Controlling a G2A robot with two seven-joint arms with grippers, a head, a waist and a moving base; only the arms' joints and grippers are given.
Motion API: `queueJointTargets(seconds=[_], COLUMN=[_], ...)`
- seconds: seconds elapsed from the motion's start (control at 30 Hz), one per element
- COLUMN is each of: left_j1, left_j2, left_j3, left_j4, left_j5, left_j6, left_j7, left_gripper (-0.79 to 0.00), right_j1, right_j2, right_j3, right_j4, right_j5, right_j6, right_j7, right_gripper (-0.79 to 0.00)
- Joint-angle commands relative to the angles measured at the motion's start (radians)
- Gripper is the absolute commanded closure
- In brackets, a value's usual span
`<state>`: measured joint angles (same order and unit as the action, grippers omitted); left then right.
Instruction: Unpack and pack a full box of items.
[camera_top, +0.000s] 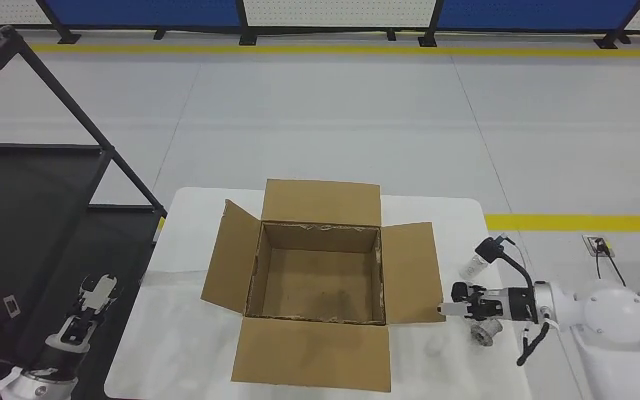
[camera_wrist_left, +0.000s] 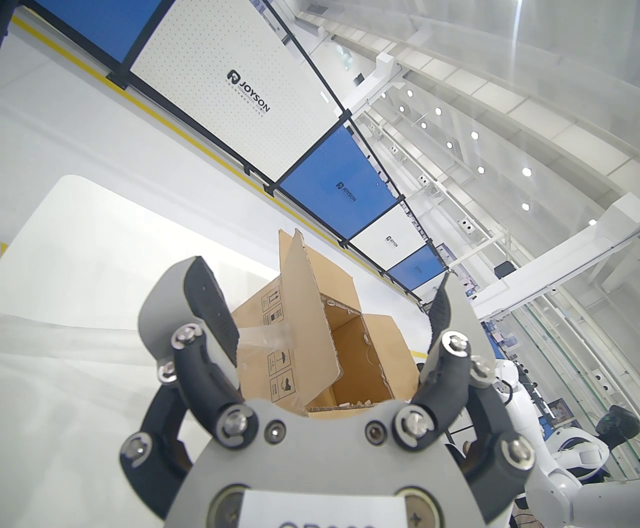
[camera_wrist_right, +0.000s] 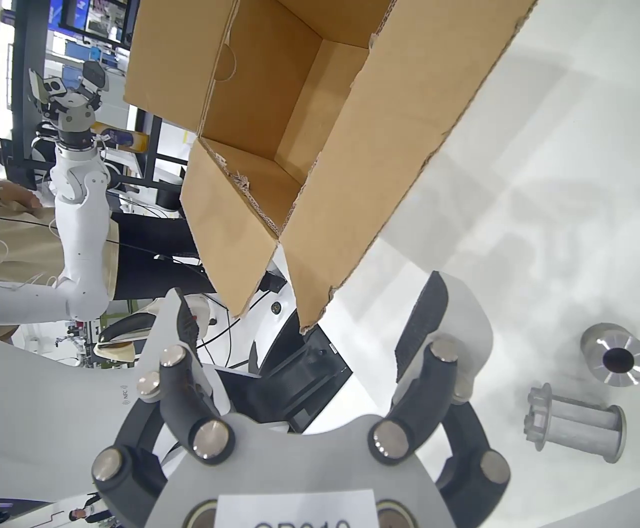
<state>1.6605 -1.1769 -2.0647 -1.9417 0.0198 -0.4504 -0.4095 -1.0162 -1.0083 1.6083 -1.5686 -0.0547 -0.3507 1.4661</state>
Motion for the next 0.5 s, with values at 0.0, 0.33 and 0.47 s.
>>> queueJointTargets(seconds=[0.0, 0.33, 0.47], left_j1=[0.0, 0.012, 0.016], left_j2=[0.0, -0.001, -0.002], left_j3=[0.0, 0.003, 0.004], left_j4=[0.0, -0.005, -0.001], left_j5=[0.0, 0.007, 0.01], left_j6=[0.0, -0.01, -0.005], left_j7=[0.0, 0.034, 0.049], left_gripper=[-0.785, -0.785, -0.785], right_j1=[-0.008, 0.105, 0.146], right_j2=[-0.002, 0.0, 0.001], right_j3=[-0.014, -0.086, -0.123], right_j4=[-0.004, 0.155, 0.194], right_j5=[0.004, 0.115, 0.102], right_j6=[0.029, 0.15, 0.189], right_j7=[-0.055, -0.074, -0.079], right_gripper=[-0.785, -0.465, -0.32])
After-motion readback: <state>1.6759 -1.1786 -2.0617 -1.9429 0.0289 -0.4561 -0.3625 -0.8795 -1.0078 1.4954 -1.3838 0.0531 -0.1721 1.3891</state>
